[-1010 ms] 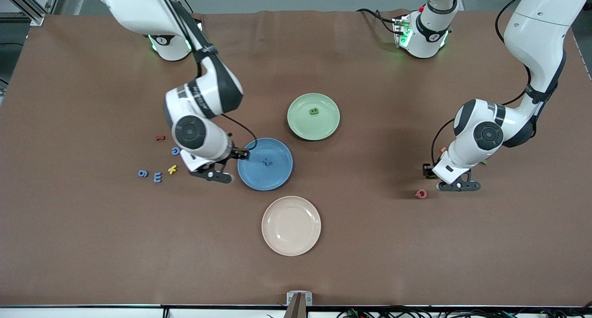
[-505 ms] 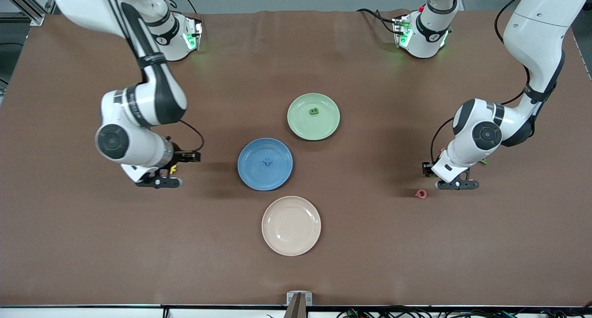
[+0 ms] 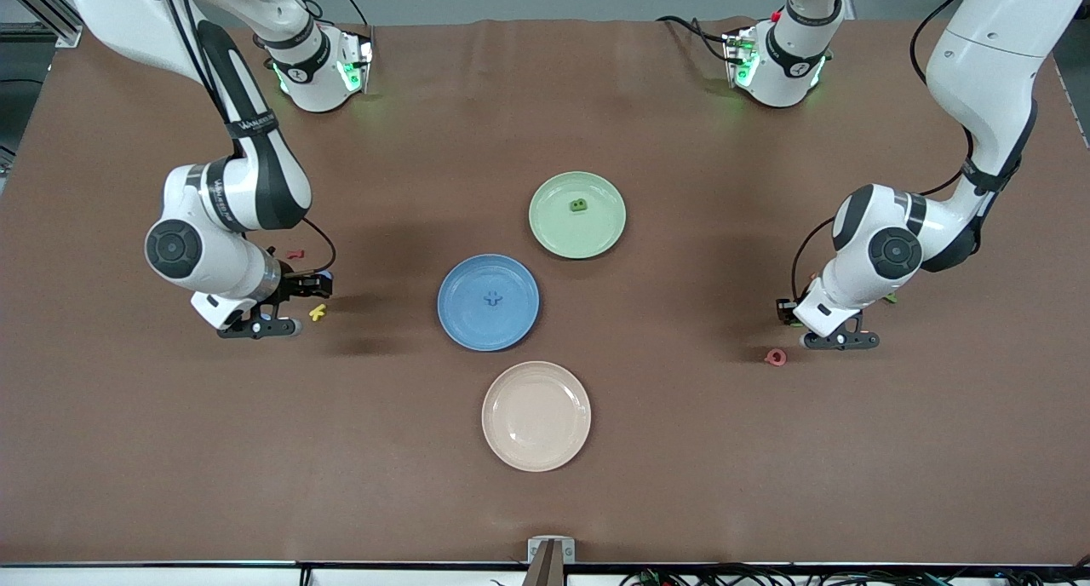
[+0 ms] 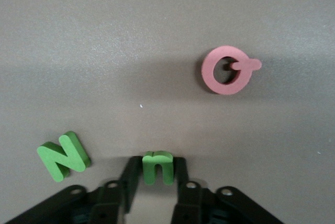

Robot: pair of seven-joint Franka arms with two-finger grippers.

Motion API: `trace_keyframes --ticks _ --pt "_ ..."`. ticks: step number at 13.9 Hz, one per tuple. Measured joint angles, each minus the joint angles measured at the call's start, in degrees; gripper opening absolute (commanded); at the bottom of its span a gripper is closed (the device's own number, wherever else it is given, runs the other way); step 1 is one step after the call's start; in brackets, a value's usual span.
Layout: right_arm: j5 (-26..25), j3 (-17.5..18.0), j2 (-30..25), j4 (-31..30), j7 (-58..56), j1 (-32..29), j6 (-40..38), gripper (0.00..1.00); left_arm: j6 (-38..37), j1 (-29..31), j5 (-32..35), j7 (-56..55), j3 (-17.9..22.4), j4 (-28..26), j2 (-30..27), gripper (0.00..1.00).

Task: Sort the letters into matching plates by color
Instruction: 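Grasp the green u with the left gripper while the right gripper reaches c, then put the green u on the green plate while the right gripper grasps c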

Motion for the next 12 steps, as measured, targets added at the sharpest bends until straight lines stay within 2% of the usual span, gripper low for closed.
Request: trace_keyframes --ticks 2,8,12 --pt "0.0 0.0 -0.1 -3.8 -0.9 -0.8 4.5 0.8 0.0 0.1 0.0 0.0 0.0 0.0 0.0 0.01" --pt "-0.1 0.1 -0.2 -10.4 -1.4 -2.0 13.1 0.77 0.3 0.2 0.0 0.0 -0.7 1.3 -0.8 0.0" --pt "-0.3 0.5 -0.2 -12.2 -1.4 -2.0 15.8 0.77 -0.9 0.1 0.0 -2.8 -5.6 1.4 -3.2 0.0"
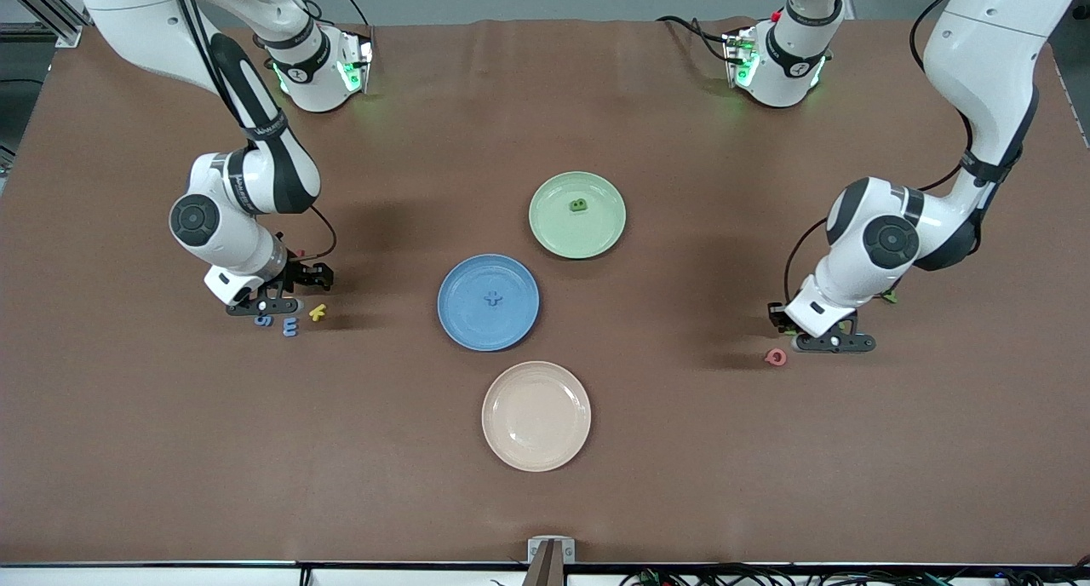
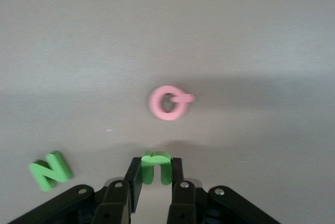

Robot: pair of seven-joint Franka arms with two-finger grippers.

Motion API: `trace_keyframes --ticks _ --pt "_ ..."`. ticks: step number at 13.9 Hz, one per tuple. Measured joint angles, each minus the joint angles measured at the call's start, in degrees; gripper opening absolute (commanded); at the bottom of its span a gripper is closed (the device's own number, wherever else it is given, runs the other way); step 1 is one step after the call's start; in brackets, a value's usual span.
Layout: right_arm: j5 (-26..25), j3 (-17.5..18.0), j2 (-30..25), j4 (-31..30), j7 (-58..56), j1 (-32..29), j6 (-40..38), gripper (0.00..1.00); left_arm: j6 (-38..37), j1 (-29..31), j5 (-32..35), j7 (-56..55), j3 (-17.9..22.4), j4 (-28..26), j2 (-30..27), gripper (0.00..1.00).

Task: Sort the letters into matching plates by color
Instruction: 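Put the green u on the green plate while the right gripper grasps c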

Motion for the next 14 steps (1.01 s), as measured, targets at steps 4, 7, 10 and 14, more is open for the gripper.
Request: trace_keyframes --ticks 4,7,10,14 --pt "0.0 0.3 0.0 -0.6 0.0 0.0 0.0 0.77 -4.7 -0.1 0.0 -9.0 -7.7 0.0 -2.1 0.0" --pt "0.0 0.4 0.2 -1.7 0.0 0.0 1.1 0.77 -7.7 -0.3 0.0 -17.2 -13.9 -0.1 -2.7 0.0" --pt "0.0 0.7 0.8 -2.5 0.0 0.2 1.9 0.76 -8.5 -2.5 0.0 -26.0 -18.2 -0.6 -2.7 0.0" --pt "0.0 1.0 2.0 -2.5 0.0 0.7 3.2 0.71 -8.6 -10.9 0.0 -38.2 -18.7 -1.0 -2.7 0.0"
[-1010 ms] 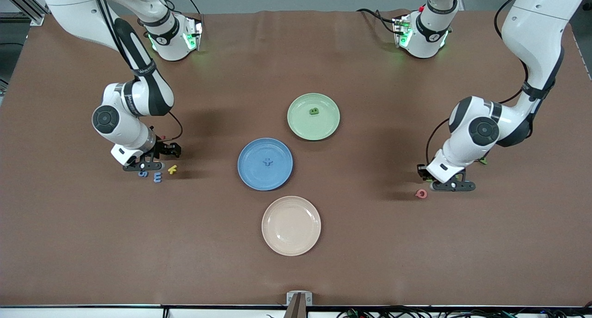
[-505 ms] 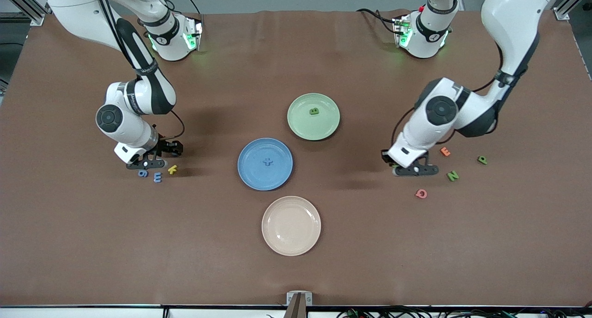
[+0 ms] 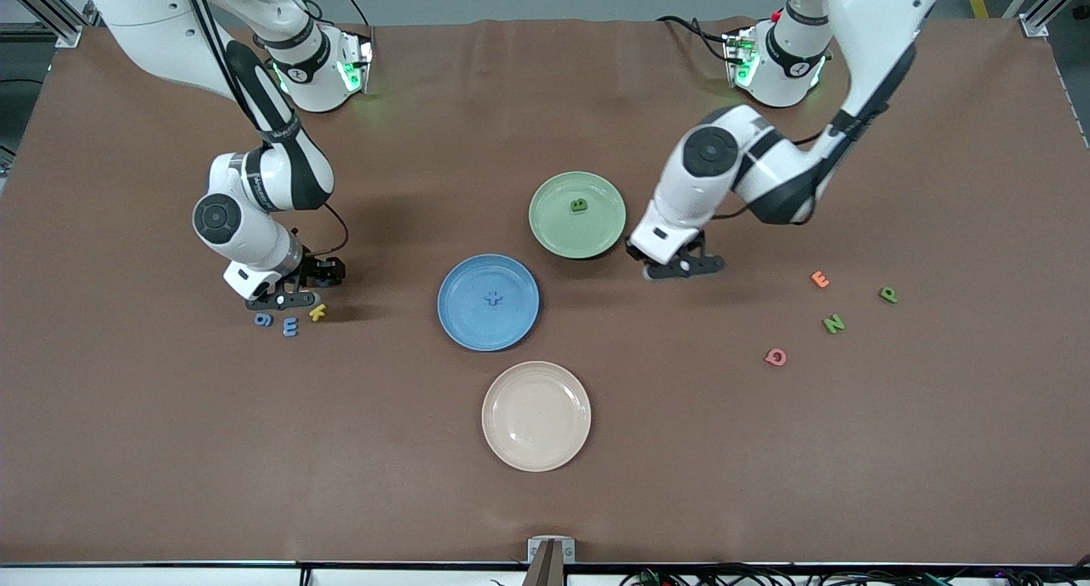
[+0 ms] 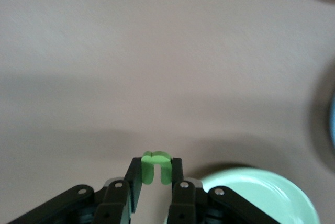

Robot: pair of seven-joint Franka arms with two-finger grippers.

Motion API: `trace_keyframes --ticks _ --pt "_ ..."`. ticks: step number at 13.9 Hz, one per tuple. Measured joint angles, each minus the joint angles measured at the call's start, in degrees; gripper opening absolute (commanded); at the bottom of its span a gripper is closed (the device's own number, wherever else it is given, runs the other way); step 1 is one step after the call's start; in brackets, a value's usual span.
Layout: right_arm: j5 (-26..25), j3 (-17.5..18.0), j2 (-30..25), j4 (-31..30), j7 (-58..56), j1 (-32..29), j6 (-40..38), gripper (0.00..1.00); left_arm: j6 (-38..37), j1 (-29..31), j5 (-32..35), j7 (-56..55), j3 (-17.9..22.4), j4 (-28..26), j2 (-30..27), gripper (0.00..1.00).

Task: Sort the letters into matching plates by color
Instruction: 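Put the green u on the green plate while the right gripper grasps c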

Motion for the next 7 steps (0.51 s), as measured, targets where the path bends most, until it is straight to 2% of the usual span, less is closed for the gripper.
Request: trace_keyframes --ticks 5,7 --pt "0.0 0.0 0.1 0.0 0.0 0.0 0.0 0.42 0.0 -9.4 0.0 -13.8 0.0 -0.2 0.1 0.0" --pt "0.0 0.1 0.0 0.0 0.0 0.0 0.0 0.34 0.0 -12.2 0.0 -18.6 0.0 -0.4 0.7 0.02"
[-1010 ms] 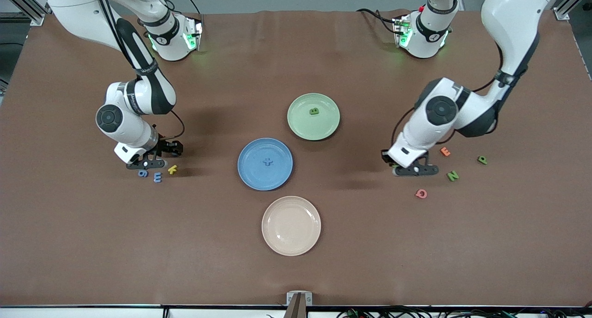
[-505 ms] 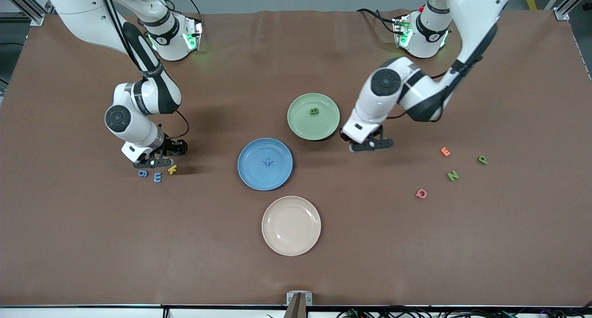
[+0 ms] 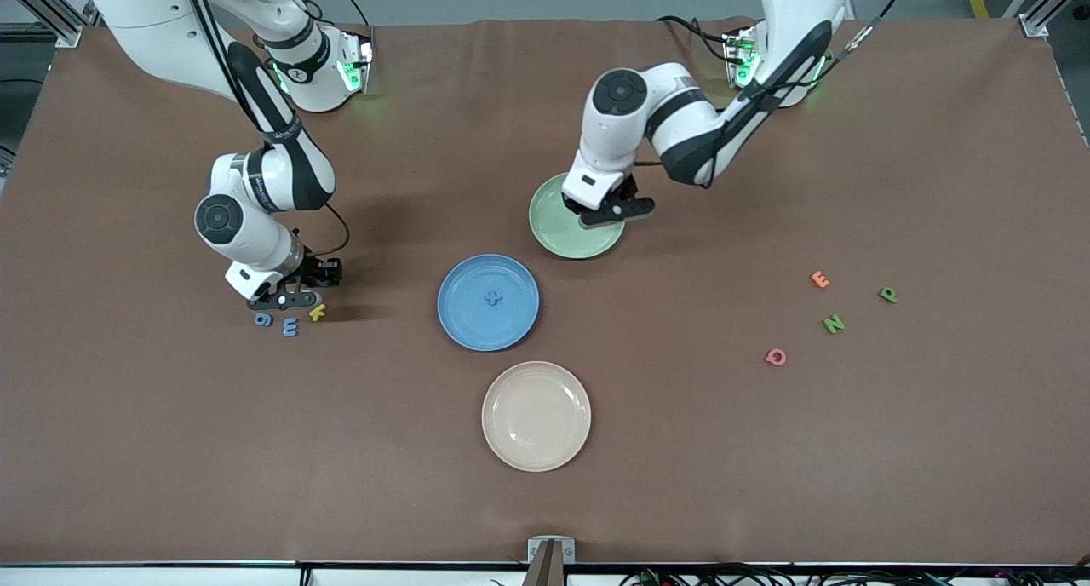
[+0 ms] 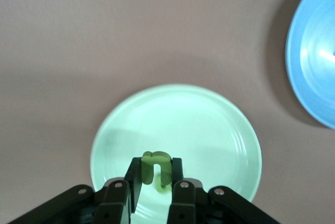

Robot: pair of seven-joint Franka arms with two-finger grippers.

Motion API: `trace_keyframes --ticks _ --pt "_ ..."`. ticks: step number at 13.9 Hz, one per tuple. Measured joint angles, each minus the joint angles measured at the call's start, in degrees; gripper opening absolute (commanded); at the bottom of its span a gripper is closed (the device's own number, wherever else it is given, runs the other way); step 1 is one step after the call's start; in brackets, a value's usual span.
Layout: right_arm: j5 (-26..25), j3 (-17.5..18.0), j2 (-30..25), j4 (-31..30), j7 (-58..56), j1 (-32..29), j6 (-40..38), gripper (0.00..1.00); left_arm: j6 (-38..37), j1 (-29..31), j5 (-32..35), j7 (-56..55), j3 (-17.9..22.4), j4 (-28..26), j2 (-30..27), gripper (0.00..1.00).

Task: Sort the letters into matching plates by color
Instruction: 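Put the green u on the green plate while the right gripper grasps c, then drop the blue c on the blue plate while the left gripper returns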

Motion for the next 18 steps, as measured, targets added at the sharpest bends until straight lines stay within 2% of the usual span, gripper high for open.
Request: trace_keyframes --ticks 1,3,4,5,6,9,12,14,18 --pt "0.0 0.1 0.0 0.0 0.0 0.0 0.0 0.3 0.0 -1.0 0.0 -1.8 0.0 -0.1 0.3 0.09" --pt "0.0 0.1 -0.1 0.0 0.0 0.1 0.0 0.23 0.0 -1.9 0.0 -5.0 0.1 -0.2 1.2 0.38" --pt "0.0 0.1 -0.1 0.0 0.0 0.1 0.0 0.21 0.0 -2.1 0.0 -5.9 0.1 -0.2 1.6 0.57" --pt "0.0 0.1 -0.1 0.0 0.0 0.1 0.0 0.21 0.0 -2.1 0.0 -6.4 0.1 -0.2 2.0 0.71" --pt "0.0 0.1 -0.1 0.0 0.0 0.1 0.0 0.21 0.0 -2.0 0.0 -6.5 0.3 -0.2 2.3 1.0" --pt "0.0 0.1 -0.3 0.5 0.0 0.1 -2.0 0.21 0.0 -1.6 0.0 -6.6 0.5 -0.1 2.4 1.0" --pt "0.0 0.1 -2.5 3.1 1.6 1.1 -9.2 0.21 0.0 -0.9 0.0 -6.6 1.1 0.2 2.4 1.0" --pt "0.0 0.2 -4.3 6.0 5.4 3.0 -14.7 0.21 0.0 -0.2 1.4 -6.4 3.0 0.7 1.9 1.0" --pt "0.0 0.4 -5.1 14.6 15.1 8.5 -24.3 0.21 0.0 6.9 2.8 1.8 4.6 2.5 0.5 1.0"
